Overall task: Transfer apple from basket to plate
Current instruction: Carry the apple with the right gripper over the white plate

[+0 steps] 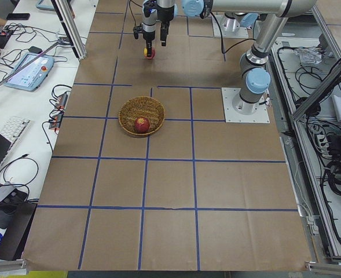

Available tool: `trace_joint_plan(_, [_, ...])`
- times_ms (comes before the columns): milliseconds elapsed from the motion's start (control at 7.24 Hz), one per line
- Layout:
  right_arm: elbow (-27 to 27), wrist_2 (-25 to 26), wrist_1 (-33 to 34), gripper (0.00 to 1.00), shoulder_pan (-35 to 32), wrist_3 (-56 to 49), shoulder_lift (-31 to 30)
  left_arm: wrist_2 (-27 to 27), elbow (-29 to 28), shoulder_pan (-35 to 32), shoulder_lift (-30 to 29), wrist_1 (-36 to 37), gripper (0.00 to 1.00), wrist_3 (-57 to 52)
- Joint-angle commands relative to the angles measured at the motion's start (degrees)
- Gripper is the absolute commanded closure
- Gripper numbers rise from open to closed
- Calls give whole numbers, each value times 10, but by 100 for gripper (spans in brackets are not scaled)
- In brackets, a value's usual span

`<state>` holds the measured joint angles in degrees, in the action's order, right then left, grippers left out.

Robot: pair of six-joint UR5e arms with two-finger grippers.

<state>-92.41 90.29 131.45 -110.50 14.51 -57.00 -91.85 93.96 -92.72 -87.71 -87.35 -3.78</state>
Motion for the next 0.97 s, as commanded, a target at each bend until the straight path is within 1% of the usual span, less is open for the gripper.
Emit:
trace_joint_plan(0, [29, 2, -13, 39, 10, 0, -15, 0, -1, 0, 0, 0, 1, 0])
trace_joint_plan(138, [43, 2, -55, 39, 29, 0, -38, 0, 0, 0, 0, 0, 1, 0])
trace_joint_plan(276, [43, 0, -106, 39, 61, -14, -77, 1, 0, 1, 0, 0, 1, 1])
trace_joint_plan(415, [40, 1, -160, 39, 103, -77, -122, 0, -1, 1, 1, 0, 1, 1])
trace_joint_plan(553, [40, 1, -218, 39, 173, -156, -161, 0, -1, 1, 1, 0, 1, 1])
trace_joint_plan(691, [34, 1, -246, 39, 239, -252, -182, -1, 0, 1, 1, 0, 1, 0])
trace_joint_plan(829, [22, 1, -250, 39, 305, -343, -192, -1, 0, 1, 1, 0, 1, 0])
